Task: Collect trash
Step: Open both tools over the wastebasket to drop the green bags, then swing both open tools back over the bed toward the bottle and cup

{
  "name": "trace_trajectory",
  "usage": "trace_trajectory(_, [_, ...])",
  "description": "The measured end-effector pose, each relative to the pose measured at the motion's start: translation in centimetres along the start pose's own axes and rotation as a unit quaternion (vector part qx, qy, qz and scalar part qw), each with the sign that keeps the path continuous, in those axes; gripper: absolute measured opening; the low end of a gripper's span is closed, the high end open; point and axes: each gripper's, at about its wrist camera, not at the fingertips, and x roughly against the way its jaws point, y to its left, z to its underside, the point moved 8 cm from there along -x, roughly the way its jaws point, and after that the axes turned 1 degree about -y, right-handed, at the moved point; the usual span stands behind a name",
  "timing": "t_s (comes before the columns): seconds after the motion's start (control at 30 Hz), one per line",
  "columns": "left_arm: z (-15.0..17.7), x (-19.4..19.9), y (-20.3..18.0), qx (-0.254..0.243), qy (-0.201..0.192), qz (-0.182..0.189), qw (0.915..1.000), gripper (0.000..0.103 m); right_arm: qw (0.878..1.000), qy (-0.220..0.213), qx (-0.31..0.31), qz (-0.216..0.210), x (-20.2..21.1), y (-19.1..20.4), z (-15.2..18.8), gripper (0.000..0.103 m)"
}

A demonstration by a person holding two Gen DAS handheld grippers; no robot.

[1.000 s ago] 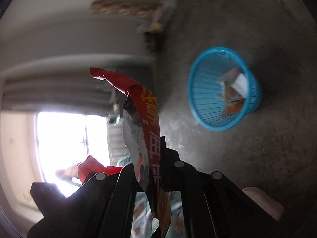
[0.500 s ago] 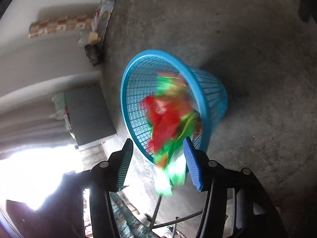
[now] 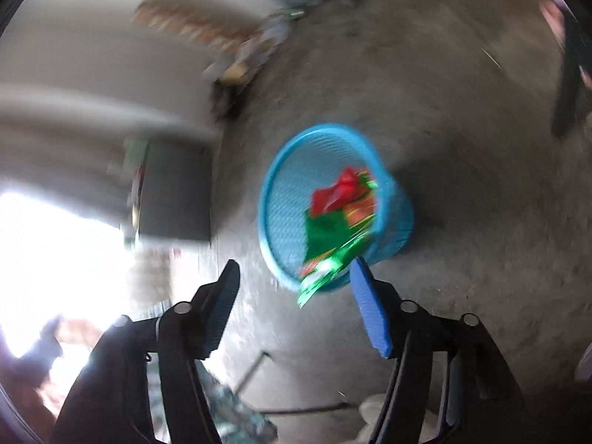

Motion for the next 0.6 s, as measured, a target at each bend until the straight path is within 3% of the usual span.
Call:
trace_trajectory(0.13, [1.8, 5.9, 1.6, 0.016, -0.018, -0.005, 0.9997, 0.08, 0.993, 0.013, 0.116, -0.005, 2.3, 7.0, 2.6, 0.07])
trace_trajectory(0.3, [4.1, 14.4, 5.9, 0.045, -0.075, -0.022, 0.9959, 0.083, 0.97, 0.014, 0.24, -0.032, 6.5, 14.7, 6.1, 0.074])
trace_trajectory(0.47, [7.6, 22.7, 11.0, 0.07, -0.138, -0.067, 0.9857, 0.083, 0.948, 0.06, 0.306, -0.069, 9.2, 19.7, 10.7, 0.075])
trace_trajectory(0.6, [11.3, 29.5, 14.4, 0.081, -0.19, -0.114, 0.9718, 0.085, 0.927, 0.093, 0.353, -0.081, 10.2, 22.9, 14.5, 0.075])
